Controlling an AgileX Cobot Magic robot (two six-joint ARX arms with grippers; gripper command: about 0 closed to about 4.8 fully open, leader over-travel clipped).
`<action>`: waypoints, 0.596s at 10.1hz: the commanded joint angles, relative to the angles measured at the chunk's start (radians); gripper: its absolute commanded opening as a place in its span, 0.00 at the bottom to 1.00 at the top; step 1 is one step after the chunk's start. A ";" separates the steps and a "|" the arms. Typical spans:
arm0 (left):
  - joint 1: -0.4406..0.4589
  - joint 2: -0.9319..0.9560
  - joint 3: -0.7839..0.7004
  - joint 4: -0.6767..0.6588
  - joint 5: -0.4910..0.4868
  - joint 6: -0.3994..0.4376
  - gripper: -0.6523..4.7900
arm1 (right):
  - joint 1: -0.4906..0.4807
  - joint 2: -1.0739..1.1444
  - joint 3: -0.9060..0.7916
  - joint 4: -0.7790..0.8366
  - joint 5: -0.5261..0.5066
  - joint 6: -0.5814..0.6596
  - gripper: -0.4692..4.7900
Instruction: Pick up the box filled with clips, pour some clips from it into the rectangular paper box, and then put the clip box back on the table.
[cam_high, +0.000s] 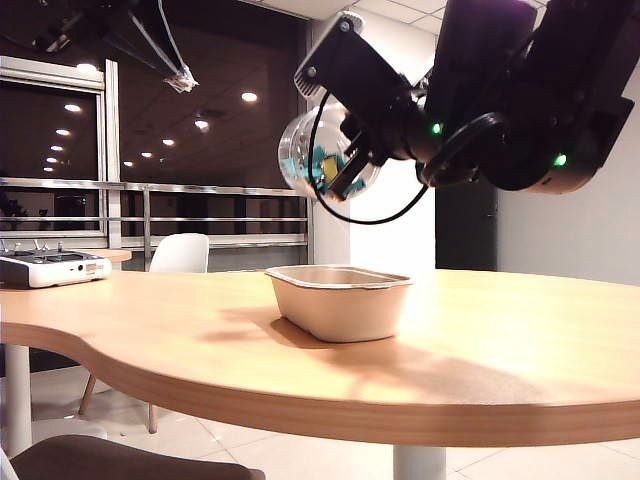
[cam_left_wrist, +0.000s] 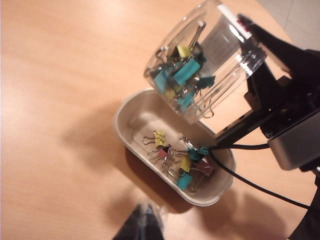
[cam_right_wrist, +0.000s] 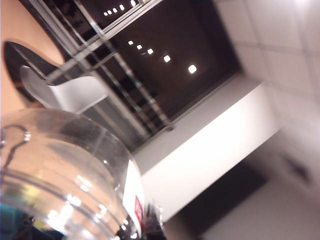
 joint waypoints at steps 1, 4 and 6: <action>-0.001 -0.004 0.003 0.007 0.005 0.000 0.11 | 0.001 -0.006 0.004 0.024 -0.011 0.169 0.09; -0.001 -0.004 0.003 0.007 0.005 0.000 0.11 | -0.011 -0.008 0.004 0.024 -0.004 0.422 0.09; -0.001 -0.004 0.003 0.007 0.005 0.000 0.11 | -0.039 -0.008 0.004 0.024 -0.050 0.552 0.09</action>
